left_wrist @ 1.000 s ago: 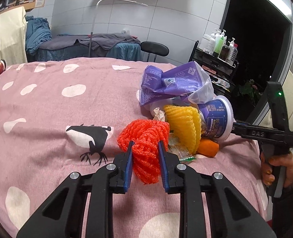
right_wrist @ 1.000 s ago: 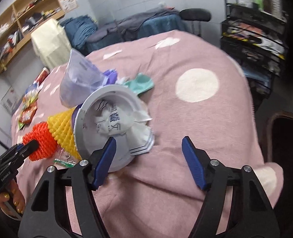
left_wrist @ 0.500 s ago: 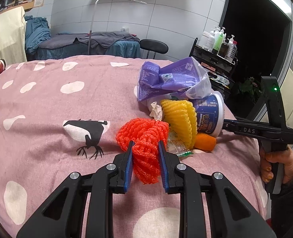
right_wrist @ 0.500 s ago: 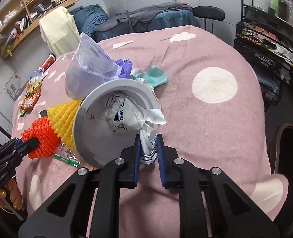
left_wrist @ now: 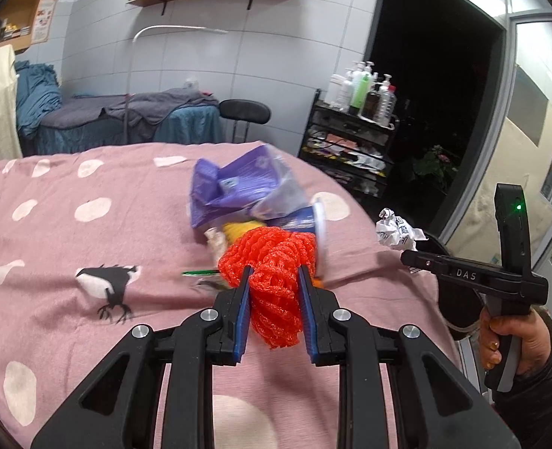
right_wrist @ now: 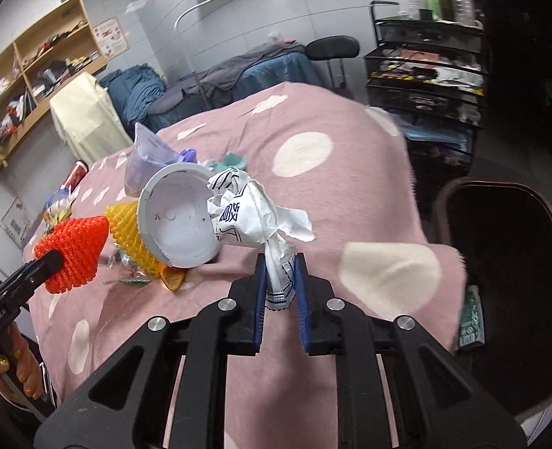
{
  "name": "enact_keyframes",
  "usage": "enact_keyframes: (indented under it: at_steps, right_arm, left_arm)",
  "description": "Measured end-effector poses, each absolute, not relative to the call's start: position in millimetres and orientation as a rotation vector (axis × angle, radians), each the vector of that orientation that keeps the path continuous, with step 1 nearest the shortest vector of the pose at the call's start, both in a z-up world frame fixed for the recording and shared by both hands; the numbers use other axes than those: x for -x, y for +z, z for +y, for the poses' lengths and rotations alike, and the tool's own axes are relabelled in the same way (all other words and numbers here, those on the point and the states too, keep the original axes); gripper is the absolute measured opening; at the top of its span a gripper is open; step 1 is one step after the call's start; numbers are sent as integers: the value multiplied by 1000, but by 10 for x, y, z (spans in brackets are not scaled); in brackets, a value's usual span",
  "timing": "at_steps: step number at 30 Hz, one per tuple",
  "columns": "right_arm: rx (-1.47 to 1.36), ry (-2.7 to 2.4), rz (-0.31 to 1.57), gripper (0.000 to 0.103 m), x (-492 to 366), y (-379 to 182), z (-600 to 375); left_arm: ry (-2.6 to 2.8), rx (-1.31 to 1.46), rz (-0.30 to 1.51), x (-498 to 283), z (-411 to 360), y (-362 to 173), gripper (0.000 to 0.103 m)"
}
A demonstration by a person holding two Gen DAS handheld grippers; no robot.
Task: Collect trash
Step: 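Carry the foil lid over the bin and open the right tool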
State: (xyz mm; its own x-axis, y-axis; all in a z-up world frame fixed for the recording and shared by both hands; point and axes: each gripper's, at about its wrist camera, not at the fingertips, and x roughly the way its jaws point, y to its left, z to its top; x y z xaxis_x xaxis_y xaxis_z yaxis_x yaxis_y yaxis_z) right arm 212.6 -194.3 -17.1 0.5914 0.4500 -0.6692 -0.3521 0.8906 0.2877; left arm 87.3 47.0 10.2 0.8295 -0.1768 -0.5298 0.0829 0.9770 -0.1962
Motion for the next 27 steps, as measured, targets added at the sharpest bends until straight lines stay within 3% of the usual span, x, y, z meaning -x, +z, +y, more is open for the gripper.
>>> enact_keyframes:
  at_steps: [11,27]
  right_arm:
    - [-204,278,766,16,-1887,-157,-2680]
    - [-303,-38,865,16,-1948,-699,-3681]
  left_arm:
    - [-328,85,570,-950,-244,159,24]
    - [-519,6,614,-1182,-989,80,24]
